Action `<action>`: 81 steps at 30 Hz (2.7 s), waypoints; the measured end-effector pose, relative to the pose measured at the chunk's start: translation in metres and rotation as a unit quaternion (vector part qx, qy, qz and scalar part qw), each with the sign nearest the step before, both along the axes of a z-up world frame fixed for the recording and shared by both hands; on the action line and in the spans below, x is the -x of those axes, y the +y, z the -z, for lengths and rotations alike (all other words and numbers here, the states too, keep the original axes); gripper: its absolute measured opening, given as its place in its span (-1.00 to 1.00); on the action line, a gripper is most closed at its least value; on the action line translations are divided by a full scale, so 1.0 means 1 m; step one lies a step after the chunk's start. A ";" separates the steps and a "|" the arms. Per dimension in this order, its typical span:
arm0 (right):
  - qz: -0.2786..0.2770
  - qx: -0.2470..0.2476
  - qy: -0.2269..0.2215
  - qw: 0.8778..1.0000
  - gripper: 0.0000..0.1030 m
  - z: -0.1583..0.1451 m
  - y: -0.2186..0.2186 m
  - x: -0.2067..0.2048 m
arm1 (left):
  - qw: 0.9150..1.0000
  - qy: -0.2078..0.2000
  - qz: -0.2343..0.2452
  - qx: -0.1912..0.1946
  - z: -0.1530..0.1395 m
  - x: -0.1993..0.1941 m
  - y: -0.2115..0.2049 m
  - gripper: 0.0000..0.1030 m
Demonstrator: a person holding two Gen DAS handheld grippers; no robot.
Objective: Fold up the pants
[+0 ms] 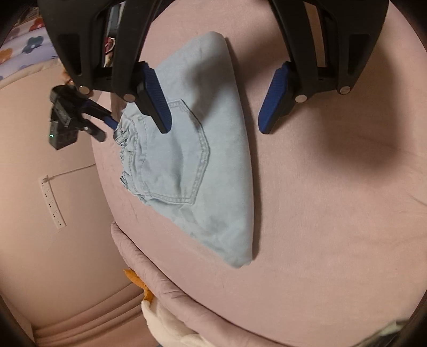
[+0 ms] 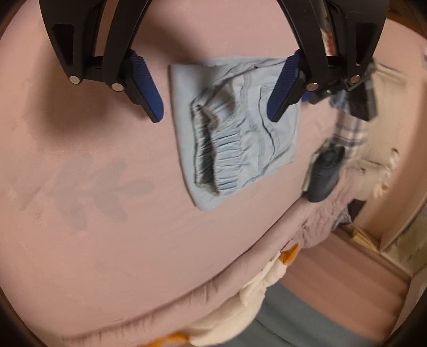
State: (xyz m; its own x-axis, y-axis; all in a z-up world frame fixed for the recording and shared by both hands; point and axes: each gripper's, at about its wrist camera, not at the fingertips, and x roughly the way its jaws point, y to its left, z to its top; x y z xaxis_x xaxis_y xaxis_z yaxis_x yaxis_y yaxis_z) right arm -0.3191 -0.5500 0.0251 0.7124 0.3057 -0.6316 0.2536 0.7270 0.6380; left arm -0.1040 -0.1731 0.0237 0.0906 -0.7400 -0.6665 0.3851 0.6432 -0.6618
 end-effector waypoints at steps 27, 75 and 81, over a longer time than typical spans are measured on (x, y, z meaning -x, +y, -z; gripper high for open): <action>-0.203 0.074 0.017 0.976 0.72 0.008 0.058 -0.102 | 0.996 -0.026 0.085 0.031 0.007 -0.016 -0.056 0.32; -0.172 0.239 -0.077 0.953 -0.20 -0.079 0.181 -0.066 | 0.977 -0.192 -0.035 -0.089 -0.071 0.030 0.034 -0.33; -0.185 0.245 -0.084 0.948 -0.20 -0.083 0.194 -0.073 | 0.976 -0.194 -0.044 -0.085 -0.072 0.027 0.047 -0.33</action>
State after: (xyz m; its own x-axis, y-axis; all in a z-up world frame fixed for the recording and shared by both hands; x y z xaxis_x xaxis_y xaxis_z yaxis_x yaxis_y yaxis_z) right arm -0.2465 -0.3565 0.1083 0.7164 0.2532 -0.6501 -0.1515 0.9661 0.2093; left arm -0.1314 -0.1265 0.0960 0.4194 -0.5994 -0.6817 0.5240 0.7731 -0.3574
